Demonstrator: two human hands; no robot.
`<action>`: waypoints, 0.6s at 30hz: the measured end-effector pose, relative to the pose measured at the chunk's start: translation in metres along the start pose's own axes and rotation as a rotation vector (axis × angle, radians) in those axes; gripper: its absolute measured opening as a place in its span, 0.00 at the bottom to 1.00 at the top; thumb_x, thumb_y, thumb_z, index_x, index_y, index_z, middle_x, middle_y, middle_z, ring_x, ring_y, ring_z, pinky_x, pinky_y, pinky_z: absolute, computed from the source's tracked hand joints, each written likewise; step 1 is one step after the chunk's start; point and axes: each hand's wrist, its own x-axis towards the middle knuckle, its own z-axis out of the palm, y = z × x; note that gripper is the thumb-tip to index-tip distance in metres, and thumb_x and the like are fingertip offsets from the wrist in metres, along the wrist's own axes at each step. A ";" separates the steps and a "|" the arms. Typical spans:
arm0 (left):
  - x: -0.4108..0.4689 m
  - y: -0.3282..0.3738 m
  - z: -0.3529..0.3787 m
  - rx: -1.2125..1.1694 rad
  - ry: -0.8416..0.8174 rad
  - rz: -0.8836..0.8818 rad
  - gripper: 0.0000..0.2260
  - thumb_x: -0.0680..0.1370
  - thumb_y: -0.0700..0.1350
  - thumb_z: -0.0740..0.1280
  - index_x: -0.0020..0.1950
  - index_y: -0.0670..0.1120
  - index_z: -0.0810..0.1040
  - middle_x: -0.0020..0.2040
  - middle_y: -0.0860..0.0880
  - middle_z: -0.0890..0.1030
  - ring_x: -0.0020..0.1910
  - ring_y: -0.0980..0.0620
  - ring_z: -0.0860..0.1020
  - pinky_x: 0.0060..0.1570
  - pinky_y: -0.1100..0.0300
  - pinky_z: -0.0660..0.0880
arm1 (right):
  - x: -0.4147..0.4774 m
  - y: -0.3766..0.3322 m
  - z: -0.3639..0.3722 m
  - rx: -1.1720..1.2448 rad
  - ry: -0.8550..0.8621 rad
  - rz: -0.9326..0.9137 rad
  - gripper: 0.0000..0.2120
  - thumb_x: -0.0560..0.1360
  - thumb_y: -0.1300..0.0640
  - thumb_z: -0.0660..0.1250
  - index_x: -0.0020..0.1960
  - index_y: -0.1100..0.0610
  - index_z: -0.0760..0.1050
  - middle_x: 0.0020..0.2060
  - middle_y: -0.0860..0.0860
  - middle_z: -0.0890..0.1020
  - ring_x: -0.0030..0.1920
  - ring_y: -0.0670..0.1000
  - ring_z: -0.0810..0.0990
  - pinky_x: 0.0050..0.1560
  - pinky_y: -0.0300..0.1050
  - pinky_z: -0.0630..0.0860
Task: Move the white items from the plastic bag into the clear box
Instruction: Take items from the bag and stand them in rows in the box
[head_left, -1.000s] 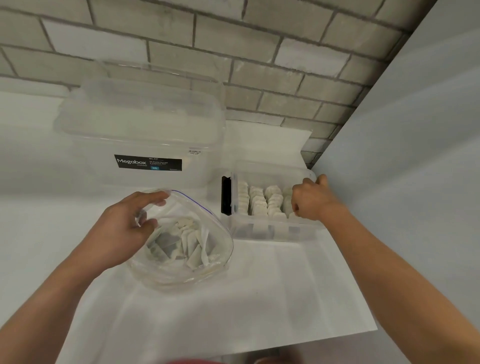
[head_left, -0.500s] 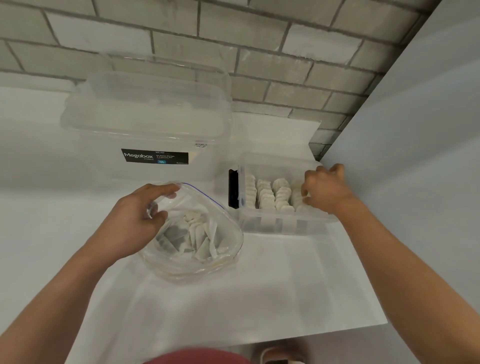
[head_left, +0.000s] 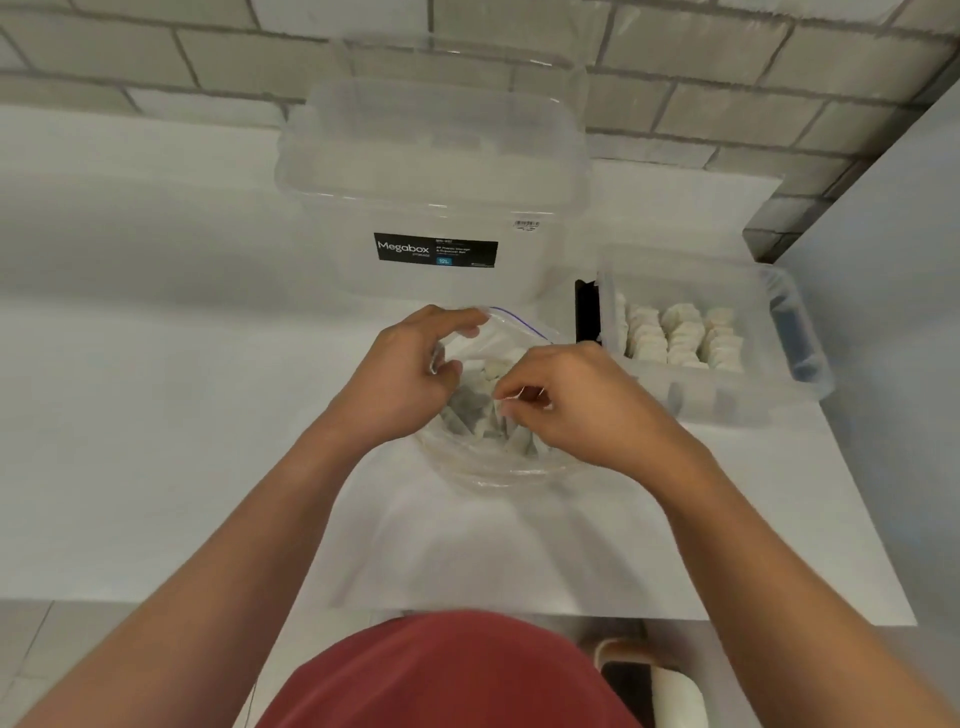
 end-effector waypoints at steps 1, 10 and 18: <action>0.000 0.000 0.000 0.003 -0.007 0.007 0.25 0.75 0.32 0.66 0.68 0.54 0.76 0.56 0.58 0.78 0.37 0.55 0.72 0.42 0.73 0.68 | 0.010 0.002 0.016 -0.110 -0.080 0.032 0.06 0.76 0.58 0.68 0.48 0.52 0.85 0.42 0.49 0.83 0.42 0.52 0.81 0.44 0.48 0.77; -0.002 -0.001 0.007 0.011 -0.056 0.045 0.26 0.74 0.31 0.65 0.68 0.52 0.76 0.57 0.55 0.78 0.39 0.62 0.72 0.43 0.75 0.68 | 0.056 0.021 0.076 -0.250 -0.180 0.415 0.05 0.76 0.62 0.66 0.42 0.57 0.74 0.38 0.51 0.78 0.40 0.54 0.79 0.38 0.46 0.74; -0.002 0.000 0.008 -0.026 -0.062 0.027 0.27 0.73 0.30 0.64 0.68 0.52 0.76 0.57 0.55 0.78 0.40 0.65 0.73 0.44 0.75 0.67 | 0.051 0.015 0.077 -0.129 -0.076 0.436 0.04 0.76 0.57 0.63 0.44 0.51 0.76 0.38 0.47 0.81 0.38 0.52 0.81 0.33 0.45 0.77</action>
